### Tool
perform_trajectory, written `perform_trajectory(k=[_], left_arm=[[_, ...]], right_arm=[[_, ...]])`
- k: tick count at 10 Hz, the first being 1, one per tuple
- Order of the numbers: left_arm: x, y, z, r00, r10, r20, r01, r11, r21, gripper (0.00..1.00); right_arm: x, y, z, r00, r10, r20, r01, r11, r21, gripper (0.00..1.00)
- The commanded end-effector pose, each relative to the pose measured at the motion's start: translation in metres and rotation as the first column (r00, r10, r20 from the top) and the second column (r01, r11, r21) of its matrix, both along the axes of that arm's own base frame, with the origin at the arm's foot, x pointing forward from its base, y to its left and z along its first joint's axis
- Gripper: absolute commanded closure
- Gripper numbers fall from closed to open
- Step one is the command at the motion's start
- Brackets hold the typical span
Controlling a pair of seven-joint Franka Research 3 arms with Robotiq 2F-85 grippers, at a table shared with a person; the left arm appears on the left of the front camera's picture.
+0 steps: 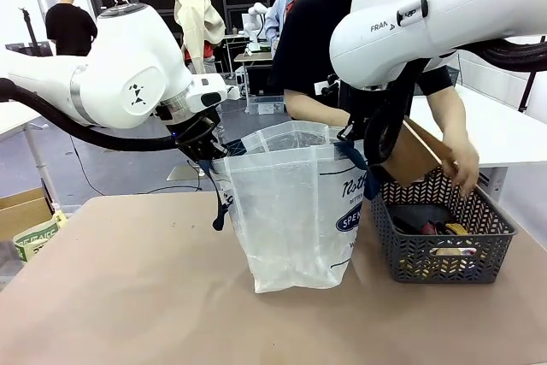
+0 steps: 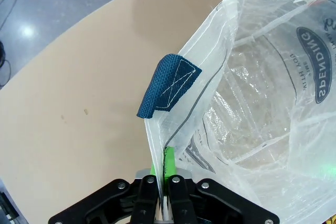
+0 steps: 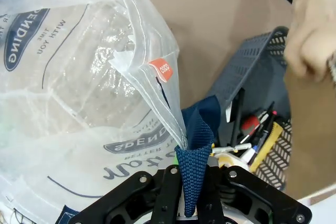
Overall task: Transfer purchased items from the store into the shopping bag.
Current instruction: Move the Reusable shopping bag to the right side of the table.
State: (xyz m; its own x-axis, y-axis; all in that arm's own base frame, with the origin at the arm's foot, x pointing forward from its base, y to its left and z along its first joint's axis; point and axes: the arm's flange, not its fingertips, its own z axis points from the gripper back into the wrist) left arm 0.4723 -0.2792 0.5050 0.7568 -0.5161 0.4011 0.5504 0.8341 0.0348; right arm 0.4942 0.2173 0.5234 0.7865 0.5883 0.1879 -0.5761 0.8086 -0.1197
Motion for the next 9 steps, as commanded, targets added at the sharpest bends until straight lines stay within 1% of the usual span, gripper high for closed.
perform_trajectory(k=[1, 3, 4, 5, 6, 9], left_arm=[[-0.0006, -0.0001, -0.0014, 1.000, 0.017, 0.004, -0.017, 1.000, 0.009, 1.00], [-0.0006, -0.0001, -0.0014, 1.000, 0.017, 0.004, -0.017, 1.000, 0.009, 1.00], [0.0000, 0.0000, 0.0000, 1.000, 0.000, 0.000, 0.000, 1.000, 0.000, 1.00], [-0.0004, -0.0010, 0.0011, 0.999, -0.008, 0.036, 0.007, 1.000, 0.016, 1.00], [-0.0018, -0.0015, 0.0018, 0.998, -0.020, 0.053, 0.019, 0.999, 0.026, 1.00], [-0.0040, -0.0013, 0.0022, 0.997, -0.038, 0.060, 0.035, 0.998, 0.050, 1.00]], right_arm=[[0.0004, 0.0005, 0.0000, 1.000, 0.000, -0.009, 0.000, 1.000, -0.004, 1.00], [0.0004, 0.0005, 0.0000, 1.000, 0.000, -0.009, 0.000, 1.000, -0.004, 1.00], [0.0000, 0.0000, 0.0000, 1.000, 0.000, 0.000, 0.000, 1.000, 0.000, 1.00], [-0.0012, -0.0008, -0.0005, 1.000, 0.013, 0.005, -0.013, 1.000, 0.002, 1.00], [-0.0007, -0.0015, -0.0005, 0.999, 0.028, 0.016, -0.028, 1.000, 0.005, 1.00], [-0.0001, -0.0008, -0.0011, 0.999, 0.050, 0.021, -0.050, 0.999, -0.008, 1.00]])
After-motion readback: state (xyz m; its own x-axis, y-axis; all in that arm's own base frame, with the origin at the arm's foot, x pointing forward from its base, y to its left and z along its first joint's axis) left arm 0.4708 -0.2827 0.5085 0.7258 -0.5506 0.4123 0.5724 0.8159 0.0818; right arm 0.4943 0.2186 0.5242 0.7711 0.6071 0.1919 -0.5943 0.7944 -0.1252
